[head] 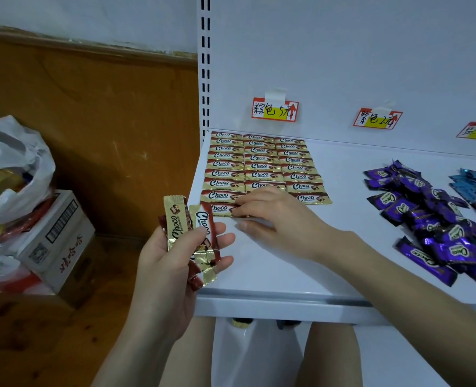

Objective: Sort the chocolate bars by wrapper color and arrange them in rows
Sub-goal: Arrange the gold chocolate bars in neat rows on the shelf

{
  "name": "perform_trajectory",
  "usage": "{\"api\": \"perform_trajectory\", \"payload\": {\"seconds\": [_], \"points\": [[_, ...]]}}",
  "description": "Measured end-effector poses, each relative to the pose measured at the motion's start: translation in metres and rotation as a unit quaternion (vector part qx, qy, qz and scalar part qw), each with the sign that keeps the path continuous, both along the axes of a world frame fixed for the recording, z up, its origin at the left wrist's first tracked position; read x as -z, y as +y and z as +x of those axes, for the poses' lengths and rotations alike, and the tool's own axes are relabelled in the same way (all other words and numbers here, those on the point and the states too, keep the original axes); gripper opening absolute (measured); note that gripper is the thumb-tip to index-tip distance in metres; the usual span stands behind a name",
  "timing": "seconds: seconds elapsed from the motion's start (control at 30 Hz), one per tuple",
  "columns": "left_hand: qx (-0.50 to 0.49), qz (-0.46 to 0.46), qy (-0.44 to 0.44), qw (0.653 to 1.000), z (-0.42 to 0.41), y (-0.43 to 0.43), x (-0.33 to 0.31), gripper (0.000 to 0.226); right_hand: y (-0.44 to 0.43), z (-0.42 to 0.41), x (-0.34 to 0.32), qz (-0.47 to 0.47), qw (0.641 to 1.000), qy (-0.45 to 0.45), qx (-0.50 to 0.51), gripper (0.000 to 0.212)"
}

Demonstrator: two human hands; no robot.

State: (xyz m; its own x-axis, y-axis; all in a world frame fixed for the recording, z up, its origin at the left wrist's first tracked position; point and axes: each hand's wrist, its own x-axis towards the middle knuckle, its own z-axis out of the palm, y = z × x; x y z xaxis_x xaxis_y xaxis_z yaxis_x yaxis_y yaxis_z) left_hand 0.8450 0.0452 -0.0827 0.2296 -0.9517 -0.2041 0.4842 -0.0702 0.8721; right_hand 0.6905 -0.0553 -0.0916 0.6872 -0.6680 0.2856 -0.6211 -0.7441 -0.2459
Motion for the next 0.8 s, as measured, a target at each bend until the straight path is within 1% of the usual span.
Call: {"api": "perform_trajectory", "payload": {"seconds": [0.1, 0.17, 0.23, 0.3, 0.47, 0.73, 0.8], "points": [[0.002, 0.002, 0.0, 1.0, 0.0, 0.0, 0.0, 0.021, 0.002, -0.006, -0.005, 0.027, 0.998, -0.044, 0.03, 0.033], [0.005, 0.002, 0.001, 1.0, 0.0, 0.0, 0.0, 0.02, 0.003, -0.017, -0.008, 0.025, 0.996, -0.065, 0.053, 0.032], [0.006, 0.003, -0.002, 1.0, -0.001, 0.0, 0.0, 0.019, 0.004, -0.03, -0.007, 0.005, 0.996, -0.061, 0.066, 0.028], [0.007, 0.003, -0.003, 1.0, -0.001, -0.001, 0.0, 0.019, 0.008, -0.04, -0.003, -0.007, 0.995, -0.062, 0.076, 0.029], [0.021, -0.003, -0.01, 1.0, -0.006, -0.002, -0.001, 0.022, 0.015, -0.043, 0.003, 0.001, 0.994, -0.064, 0.094, 0.021], [0.025, -0.002, -0.018, 1.0, -0.008, -0.004, 0.0, 0.02, 0.013, -0.044, 0.003, 0.002, 0.993, -0.054, 0.103, 0.022], [0.03, -0.006, -0.022, 0.999, -0.009, -0.005, 0.001, 0.02, 0.013, -0.045, 0.002, 0.01, 0.993, -0.065, 0.1, 0.022]]}}
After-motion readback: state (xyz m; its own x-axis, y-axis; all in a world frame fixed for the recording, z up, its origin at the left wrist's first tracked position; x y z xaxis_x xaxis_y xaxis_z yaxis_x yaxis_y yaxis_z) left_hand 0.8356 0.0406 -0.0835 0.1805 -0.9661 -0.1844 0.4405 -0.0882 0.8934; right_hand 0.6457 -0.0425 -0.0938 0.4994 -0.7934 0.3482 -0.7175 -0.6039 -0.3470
